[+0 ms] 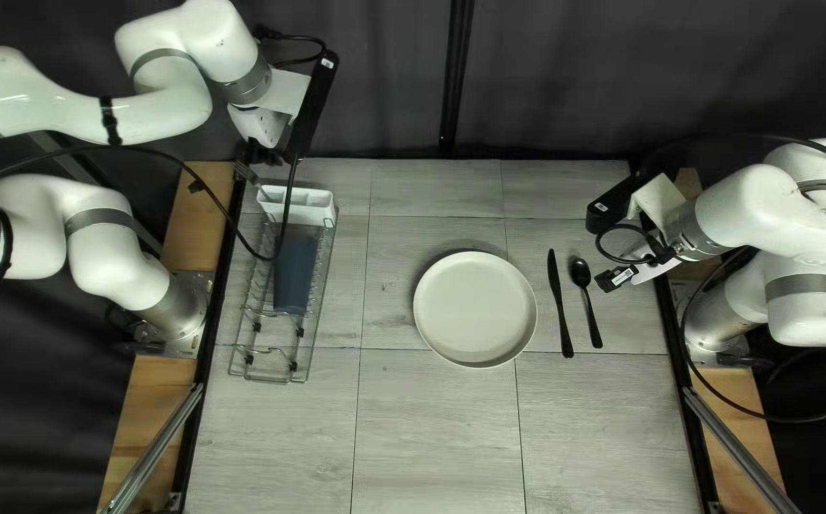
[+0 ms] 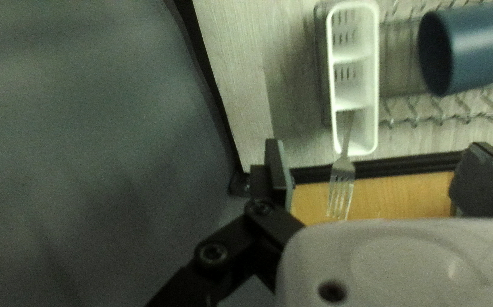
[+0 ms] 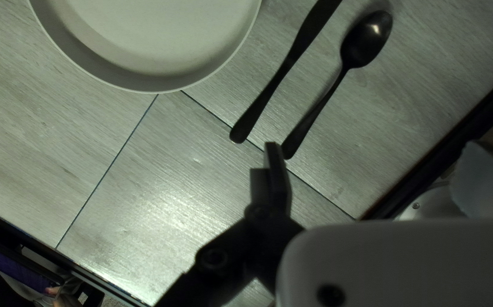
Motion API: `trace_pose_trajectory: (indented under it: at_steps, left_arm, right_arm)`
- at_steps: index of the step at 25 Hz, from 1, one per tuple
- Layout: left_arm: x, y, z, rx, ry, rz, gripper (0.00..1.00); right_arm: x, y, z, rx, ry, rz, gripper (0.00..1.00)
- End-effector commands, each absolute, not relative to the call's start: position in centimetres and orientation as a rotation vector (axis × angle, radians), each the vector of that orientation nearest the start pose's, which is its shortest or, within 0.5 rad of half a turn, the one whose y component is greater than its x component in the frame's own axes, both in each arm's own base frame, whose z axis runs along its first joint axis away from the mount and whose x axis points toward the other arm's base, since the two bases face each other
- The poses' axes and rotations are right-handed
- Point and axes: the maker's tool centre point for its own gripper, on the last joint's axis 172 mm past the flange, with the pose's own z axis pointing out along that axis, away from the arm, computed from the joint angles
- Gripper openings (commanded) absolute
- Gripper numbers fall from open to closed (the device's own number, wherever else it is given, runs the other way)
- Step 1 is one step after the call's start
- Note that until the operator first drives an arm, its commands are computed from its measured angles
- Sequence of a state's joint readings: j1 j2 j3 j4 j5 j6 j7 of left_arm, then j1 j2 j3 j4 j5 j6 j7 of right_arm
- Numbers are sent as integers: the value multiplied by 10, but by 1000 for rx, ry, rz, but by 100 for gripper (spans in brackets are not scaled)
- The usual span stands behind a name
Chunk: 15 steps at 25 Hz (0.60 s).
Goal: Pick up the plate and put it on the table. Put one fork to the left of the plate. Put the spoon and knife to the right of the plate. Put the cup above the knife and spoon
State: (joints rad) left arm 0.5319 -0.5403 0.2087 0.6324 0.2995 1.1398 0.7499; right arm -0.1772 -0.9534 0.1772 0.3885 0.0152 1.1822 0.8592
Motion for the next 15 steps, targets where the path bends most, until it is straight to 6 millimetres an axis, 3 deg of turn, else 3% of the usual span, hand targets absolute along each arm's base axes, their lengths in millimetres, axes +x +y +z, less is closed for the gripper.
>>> trace_pose_trajectory:
  at_steps: [1,6,15]
  left_arm:
    - [192,260,199,-2993,170,254,100]
    - [164,257,183,-3028,135,291,100]
    - [148,248,156,-3064,105,387,100]
  right_arm:
    - [259,-22,222,-2852,1425,-304,100]
    - [259,-22,222,-2852,1425,-304,100]
    - [259,-22,222,-2852,1425,-304,100]
